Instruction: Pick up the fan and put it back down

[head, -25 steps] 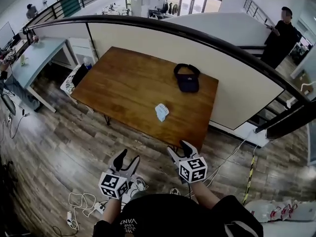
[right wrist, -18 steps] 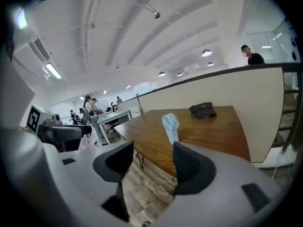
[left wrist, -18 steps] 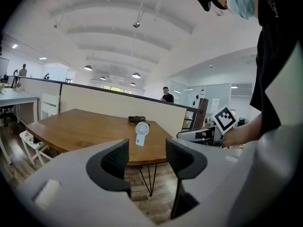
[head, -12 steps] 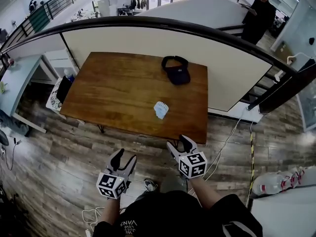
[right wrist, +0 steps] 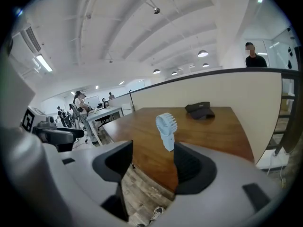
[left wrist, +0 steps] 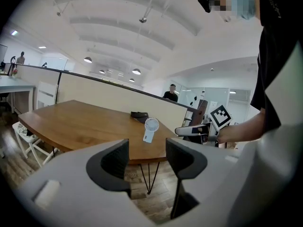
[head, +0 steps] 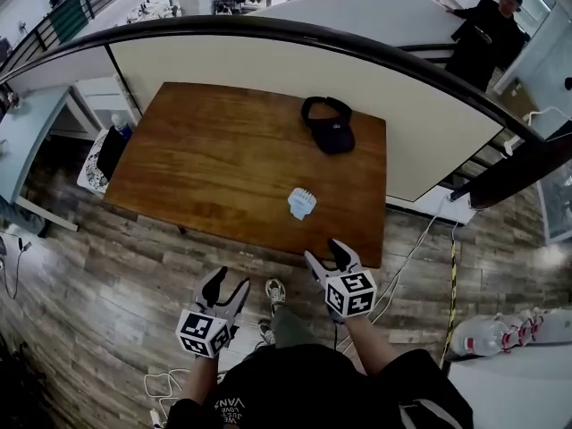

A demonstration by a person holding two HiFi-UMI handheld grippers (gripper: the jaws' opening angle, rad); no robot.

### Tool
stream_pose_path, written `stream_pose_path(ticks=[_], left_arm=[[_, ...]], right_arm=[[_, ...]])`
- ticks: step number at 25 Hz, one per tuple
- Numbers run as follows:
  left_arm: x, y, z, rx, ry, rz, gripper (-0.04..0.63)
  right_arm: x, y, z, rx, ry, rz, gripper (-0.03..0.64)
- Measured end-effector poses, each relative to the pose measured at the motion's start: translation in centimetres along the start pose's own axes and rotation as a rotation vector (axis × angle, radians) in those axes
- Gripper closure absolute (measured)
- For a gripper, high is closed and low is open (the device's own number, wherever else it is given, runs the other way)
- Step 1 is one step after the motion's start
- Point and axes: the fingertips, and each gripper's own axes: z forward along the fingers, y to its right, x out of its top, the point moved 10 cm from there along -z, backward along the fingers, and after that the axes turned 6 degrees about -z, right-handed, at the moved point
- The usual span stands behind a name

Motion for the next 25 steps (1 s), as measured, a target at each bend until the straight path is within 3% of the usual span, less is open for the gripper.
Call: stream_pose_path(ticks=[11,19,25], left_arm=[[2.6,-4.0,5.2,-0.003,-0.049,0.017,0.365],[5.2,-5.9,9.5,-0.006,-0.064,0.016,0.359],[6.2,-6.5,11.7,-0.005,-0.062,0.029,0.356]], right_arm=[[1.6,3.8,6.6,0.009,-0.051,-0.062,0.357],[3.6,4.9,10.2,0.084,-0.068,-0.218,0.354],[4.0,6.0,12.4,0.154,-0.098,-0.247,0.356]])
